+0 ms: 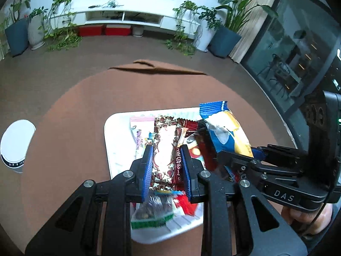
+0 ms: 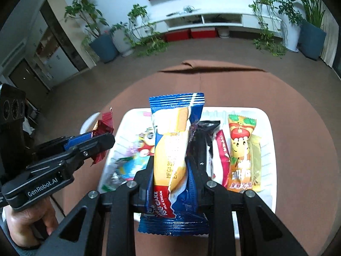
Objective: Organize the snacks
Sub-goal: 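Carry both packets into the white tray and open both tools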
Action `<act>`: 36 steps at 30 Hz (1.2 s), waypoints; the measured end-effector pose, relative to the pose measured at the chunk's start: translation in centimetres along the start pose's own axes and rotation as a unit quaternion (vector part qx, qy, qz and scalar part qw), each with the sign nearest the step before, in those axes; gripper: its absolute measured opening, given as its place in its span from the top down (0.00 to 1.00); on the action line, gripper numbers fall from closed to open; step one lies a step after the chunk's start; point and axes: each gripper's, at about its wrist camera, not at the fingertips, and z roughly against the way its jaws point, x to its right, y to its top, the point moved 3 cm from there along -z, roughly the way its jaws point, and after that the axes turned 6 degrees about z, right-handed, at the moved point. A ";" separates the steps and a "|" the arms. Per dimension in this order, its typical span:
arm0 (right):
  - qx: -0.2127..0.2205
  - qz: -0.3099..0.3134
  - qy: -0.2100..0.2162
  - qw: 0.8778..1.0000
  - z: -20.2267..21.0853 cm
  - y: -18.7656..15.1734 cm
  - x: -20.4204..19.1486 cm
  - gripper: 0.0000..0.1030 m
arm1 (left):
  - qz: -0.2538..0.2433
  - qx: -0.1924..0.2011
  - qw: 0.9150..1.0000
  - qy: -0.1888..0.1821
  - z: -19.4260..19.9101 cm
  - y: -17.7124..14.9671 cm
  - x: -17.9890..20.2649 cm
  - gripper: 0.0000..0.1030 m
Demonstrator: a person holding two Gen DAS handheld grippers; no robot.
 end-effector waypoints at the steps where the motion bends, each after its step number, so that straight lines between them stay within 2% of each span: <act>1: -0.003 -0.001 0.002 1.000 -0.4 -0.1 0.2 0.72 | 0.003 -0.003 1.000 0.001 -0.6 0.0 -0.1 0.78; 8: -0.004 0.009 -0.002 1.000 -1.5 0.1 0.1 0.72 | 0.002 -0.019 1.000 0.011 -4.6 -1.4 -0.5 0.78; 16: -0.012 0.002 0.002 1.000 -2.7 -0.9 0.3 0.72 | 0.005 -0.025 1.000 0.016 -7.6 -1.4 -0.5 0.77; 22: -0.009 0.004 0.001 1.000 -3.2 -1.2 0.4 0.72 | 0.011 -0.030 0.999 0.023 -8.5 -3.2 -1.0 0.77; 30: -0.007 0.004 -0.002 1.000 -3.7 -1.3 0.0 0.72 | 0.023 -0.025 0.999 0.023 -10.1 -3.9 -1.9 0.77; 36: -0.008 -0.002 -0.006 1.000 -3.0 -1.0 -0.2 0.70 | 0.030 -0.021 0.999 0.017 -9.0 -4.4 -2.4 0.75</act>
